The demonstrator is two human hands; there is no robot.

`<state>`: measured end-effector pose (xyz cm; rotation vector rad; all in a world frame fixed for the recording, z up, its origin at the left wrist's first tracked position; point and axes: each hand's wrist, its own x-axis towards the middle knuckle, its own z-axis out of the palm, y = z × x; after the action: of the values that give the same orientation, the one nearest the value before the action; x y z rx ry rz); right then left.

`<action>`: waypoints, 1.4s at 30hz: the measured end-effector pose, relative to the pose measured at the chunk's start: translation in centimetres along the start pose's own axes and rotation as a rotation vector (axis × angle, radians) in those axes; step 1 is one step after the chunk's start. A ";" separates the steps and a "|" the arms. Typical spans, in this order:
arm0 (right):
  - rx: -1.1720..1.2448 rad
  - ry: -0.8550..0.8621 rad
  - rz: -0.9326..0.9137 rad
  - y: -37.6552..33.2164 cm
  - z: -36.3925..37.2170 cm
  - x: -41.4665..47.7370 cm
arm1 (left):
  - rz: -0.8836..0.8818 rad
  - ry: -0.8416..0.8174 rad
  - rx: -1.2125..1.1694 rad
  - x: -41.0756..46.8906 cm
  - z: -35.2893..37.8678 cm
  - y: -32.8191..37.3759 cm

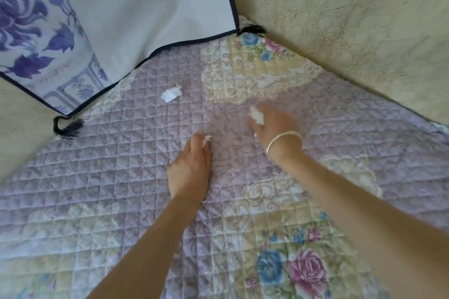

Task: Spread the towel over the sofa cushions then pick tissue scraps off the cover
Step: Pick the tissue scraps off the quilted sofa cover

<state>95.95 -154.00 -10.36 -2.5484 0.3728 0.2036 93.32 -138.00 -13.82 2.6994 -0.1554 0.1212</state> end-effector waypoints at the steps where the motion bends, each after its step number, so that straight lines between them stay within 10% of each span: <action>1: 0.016 -0.032 -0.043 -0.2 0.5 -1.3 | -0.035 0.013 -0.036 0.3 -0.2 0.0; 9: 0.040 -0.133 -0.045 0.4 1.9 -3.4 | -0.368 0.063 0.036 8.1 -1.7 -1.6; 28: 0.362 -0.159 0.138 1.0 -1.0 -7.2 | -0.297 0.096 -0.359 3.0 -2.0 -0.3; 42: 0.421 0.169 0.477 5.5 -16.3 -25.6 | 0.014 -0.288 -0.616 -10.6 -11.1 22.0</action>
<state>71.05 -161.62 6.13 -2.0338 0.9794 0.0719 79.33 -152.14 4.13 2.0866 -0.2507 -0.2715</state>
